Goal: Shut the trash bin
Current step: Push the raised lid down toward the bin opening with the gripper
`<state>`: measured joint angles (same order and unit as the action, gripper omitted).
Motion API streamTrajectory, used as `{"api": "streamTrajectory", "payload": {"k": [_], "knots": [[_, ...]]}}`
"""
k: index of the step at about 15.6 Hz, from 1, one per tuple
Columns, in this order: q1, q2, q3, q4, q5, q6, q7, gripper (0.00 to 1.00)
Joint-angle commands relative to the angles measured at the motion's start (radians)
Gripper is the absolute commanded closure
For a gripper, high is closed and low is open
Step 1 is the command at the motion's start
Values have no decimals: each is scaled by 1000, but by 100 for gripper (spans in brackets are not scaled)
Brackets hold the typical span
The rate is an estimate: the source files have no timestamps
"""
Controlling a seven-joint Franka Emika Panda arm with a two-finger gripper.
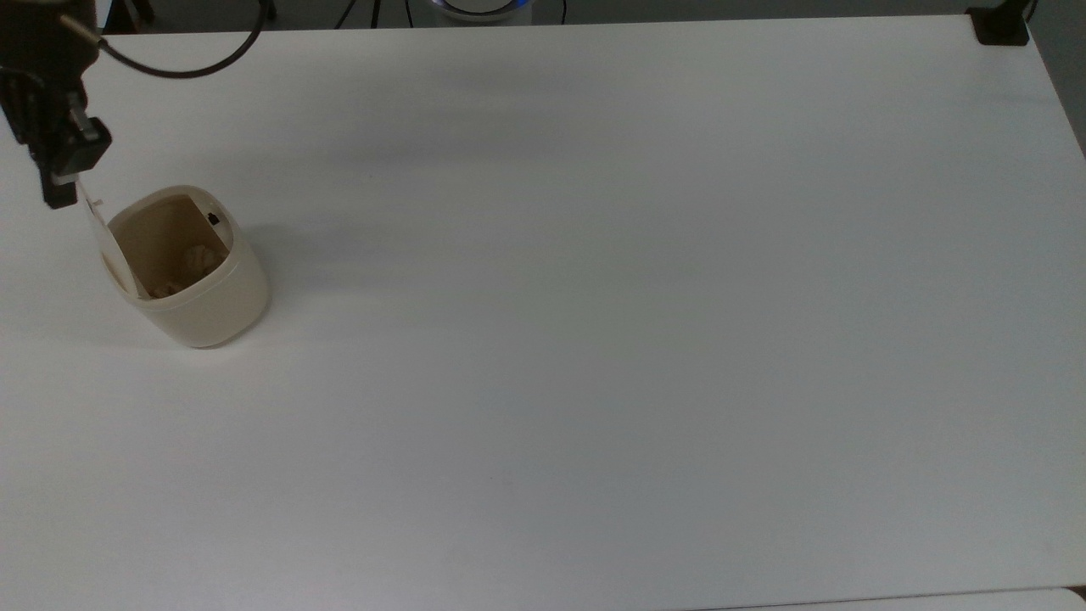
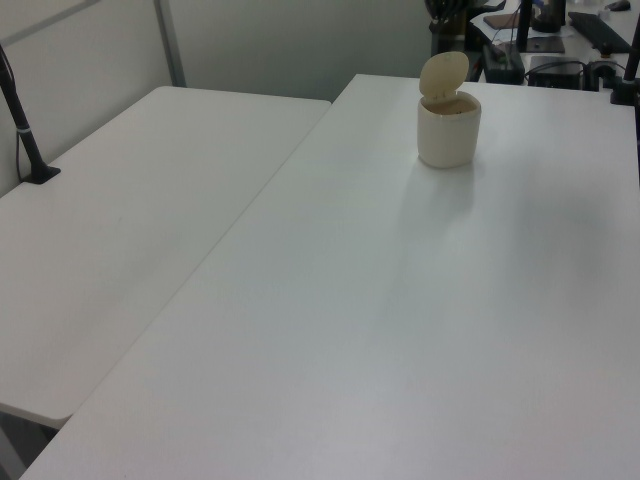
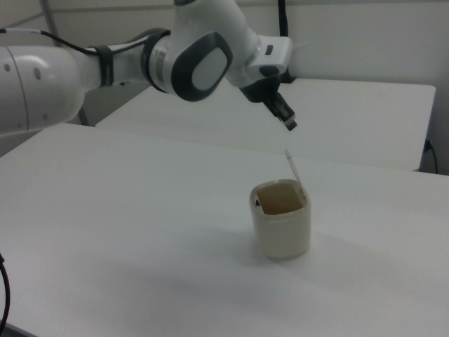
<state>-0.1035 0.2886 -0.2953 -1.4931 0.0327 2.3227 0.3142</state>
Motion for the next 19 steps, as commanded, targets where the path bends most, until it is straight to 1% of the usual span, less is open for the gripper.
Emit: {"api": "streamTrajectory", "payload": {"k": [1, 4, 6, 12, 16, 19], "knots": [[4, 32, -30, 22, 10, 43, 28, 100], [4, 38, -30, 13, 7, 38, 17, 100], [4, 35, -30, -16, 9, 17, -24, 100], [8, 35, -27, -22, 9, -149, -110, 100], [15, 35, -24, -35, 10, -213, -138, 100], [21, 35, -13, -62, 7, -220, -144, 100]]}}
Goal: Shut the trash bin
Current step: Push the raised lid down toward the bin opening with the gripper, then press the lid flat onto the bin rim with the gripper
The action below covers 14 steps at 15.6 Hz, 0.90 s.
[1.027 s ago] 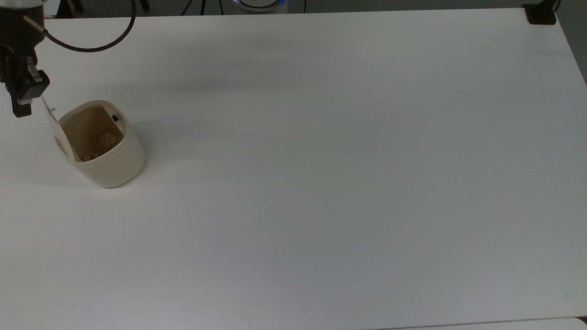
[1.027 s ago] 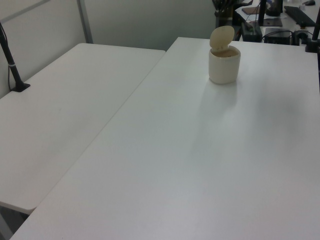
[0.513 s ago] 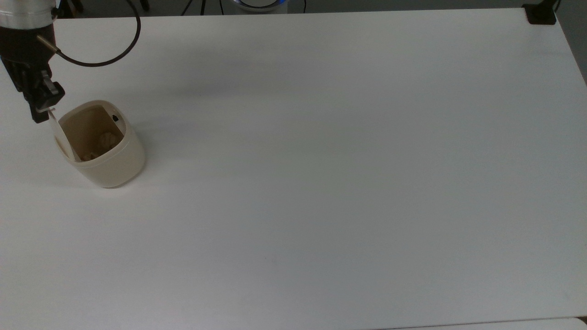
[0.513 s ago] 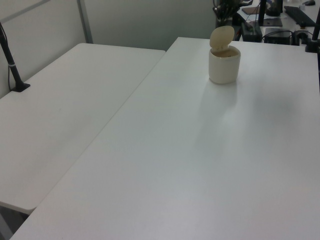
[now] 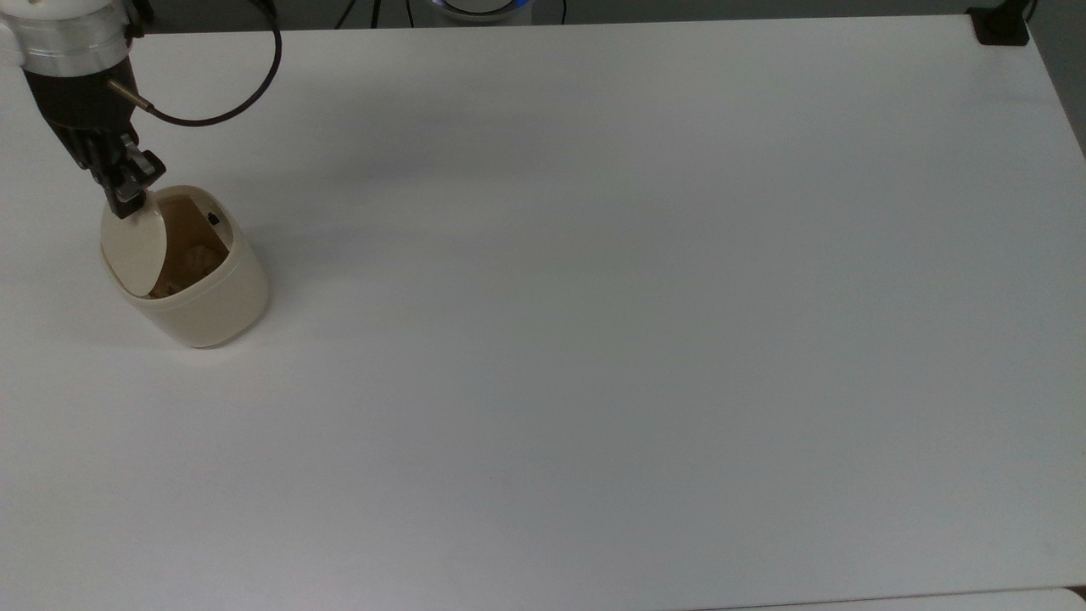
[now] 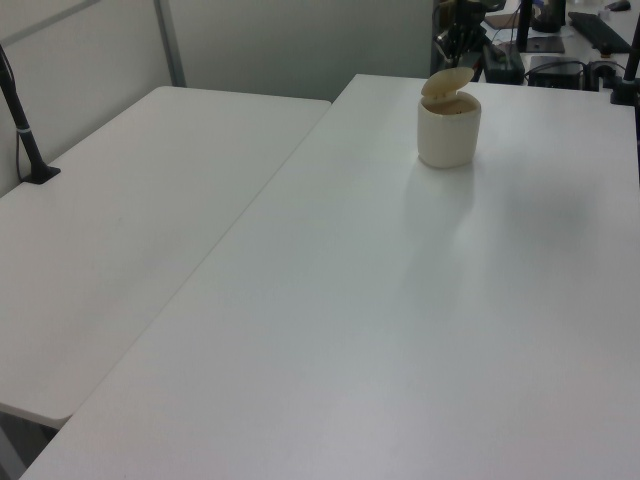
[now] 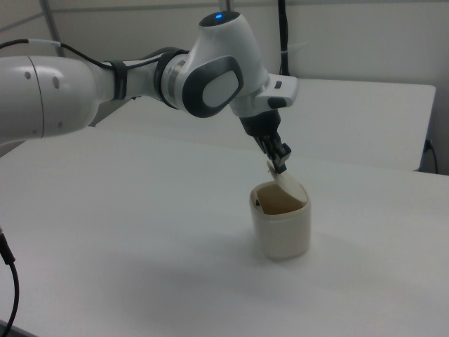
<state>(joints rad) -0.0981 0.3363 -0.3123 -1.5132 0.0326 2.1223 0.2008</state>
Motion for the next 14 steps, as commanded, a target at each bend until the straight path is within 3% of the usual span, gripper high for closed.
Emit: {"api": "streamTrajectory", "payload": {"k": [1, 14], "knots": [[20, -10, 5, -53, 7, -19, -31, 100], [46, 38, 9, -96, -8, -7, -64, 99]]}}
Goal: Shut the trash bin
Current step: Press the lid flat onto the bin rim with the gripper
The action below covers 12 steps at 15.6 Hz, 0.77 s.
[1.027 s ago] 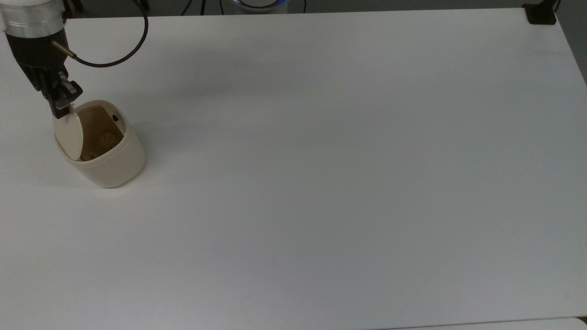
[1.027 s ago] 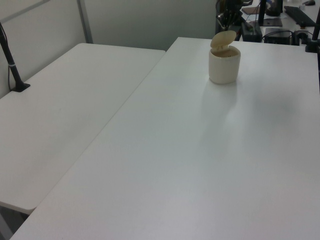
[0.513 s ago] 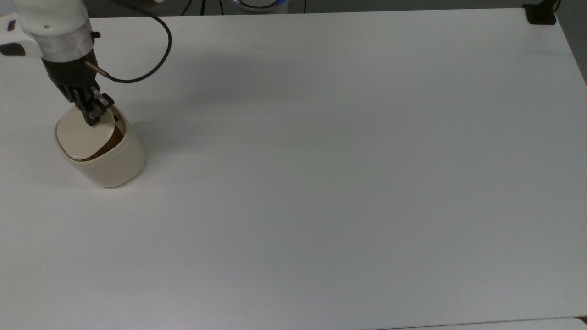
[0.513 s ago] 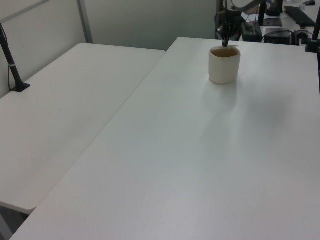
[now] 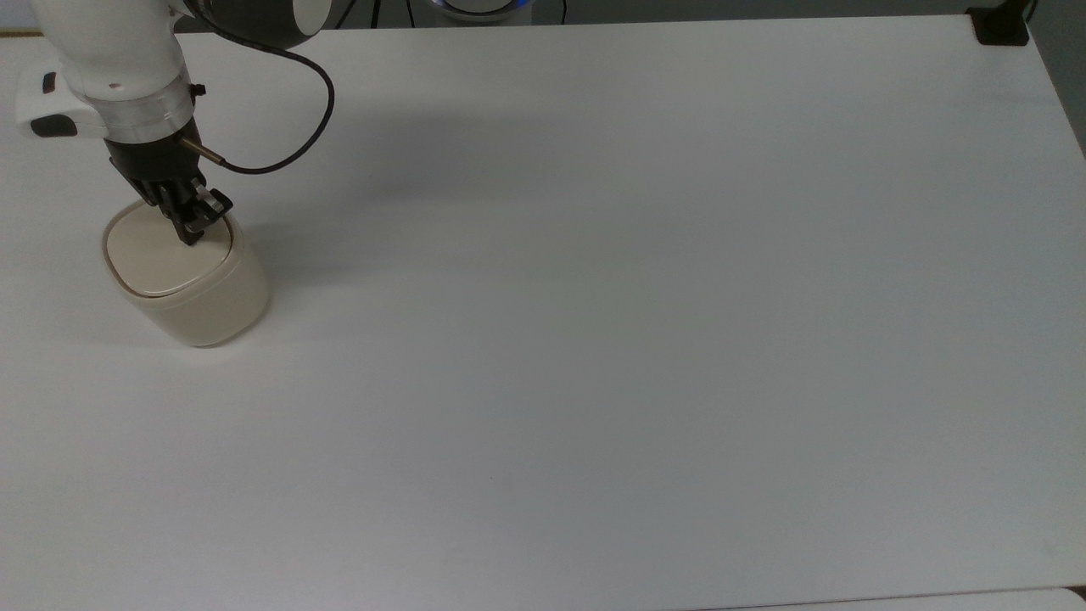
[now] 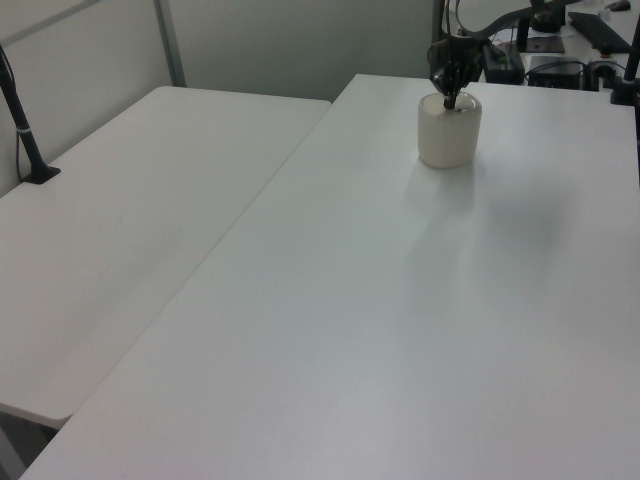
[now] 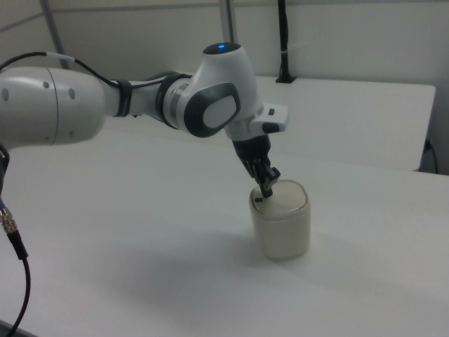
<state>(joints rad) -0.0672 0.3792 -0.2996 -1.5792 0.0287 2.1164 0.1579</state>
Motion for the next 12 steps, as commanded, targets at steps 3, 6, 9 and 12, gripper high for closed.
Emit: {"api": "streamTrajectory", "payload": {"k": [3, 6, 9, 12], "knots": [[17, -3, -4, -42, -6, 4, -21, 99], [18, 3, -4, -44, -7, 4, -20, 99], [13, -38, -4, -28, 0, -9, -17, 88], [20, -143, -3, -24, 5, -106, -18, 49]]}}
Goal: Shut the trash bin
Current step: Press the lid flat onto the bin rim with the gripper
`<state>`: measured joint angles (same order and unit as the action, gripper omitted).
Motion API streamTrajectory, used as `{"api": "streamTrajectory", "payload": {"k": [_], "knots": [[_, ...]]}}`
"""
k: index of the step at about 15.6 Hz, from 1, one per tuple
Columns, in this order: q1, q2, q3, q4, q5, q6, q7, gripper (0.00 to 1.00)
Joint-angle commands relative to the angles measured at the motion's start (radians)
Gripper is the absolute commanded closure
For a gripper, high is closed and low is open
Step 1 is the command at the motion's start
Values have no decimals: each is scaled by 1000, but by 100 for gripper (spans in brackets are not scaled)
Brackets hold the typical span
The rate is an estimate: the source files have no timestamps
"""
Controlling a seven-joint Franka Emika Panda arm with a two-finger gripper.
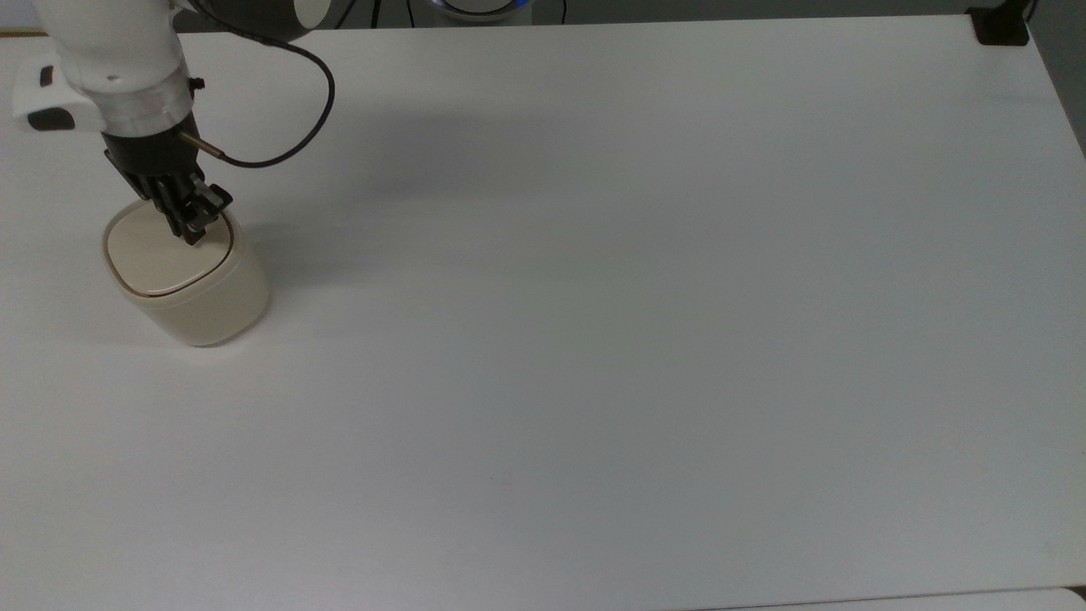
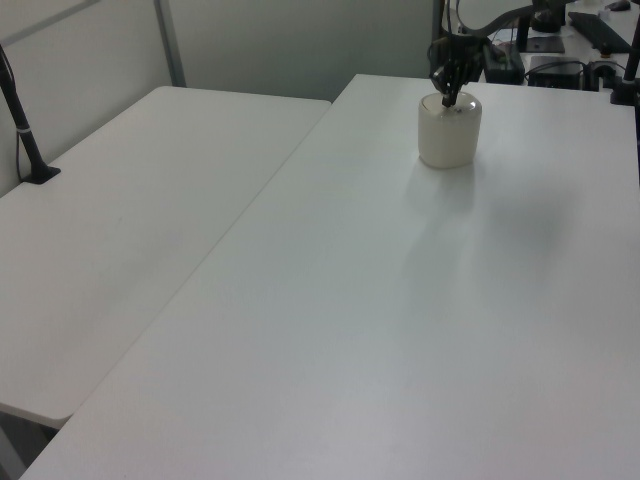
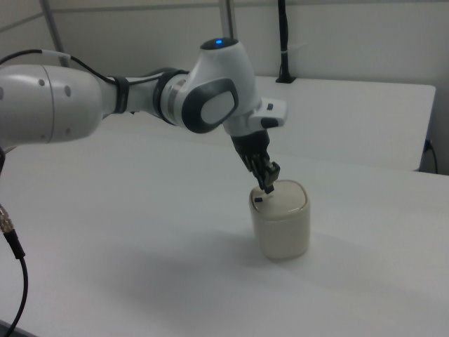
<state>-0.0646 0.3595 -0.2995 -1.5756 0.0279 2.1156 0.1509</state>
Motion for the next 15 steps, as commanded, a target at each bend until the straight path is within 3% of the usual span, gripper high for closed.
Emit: {"api": "streamTrajectory", "payload": {"k": [1, 2, 3, 6, 8, 10, 15], "knots": [[20, -157, 8, -27, 6, -153, -14, 38], [29, -186, 38, -27, 6, -193, -28, 24], [31, -204, 66, -27, 3, -239, -45, 0], [34, -237, 176, -32, -5, -382, -106, 0], [48, -264, 215, -37, -5, -449, -117, 0], [98, -298, 220, -44, -3, -480, -110, 0], [120, -298, 223, -44, -2, -491, -119, 0]]}}
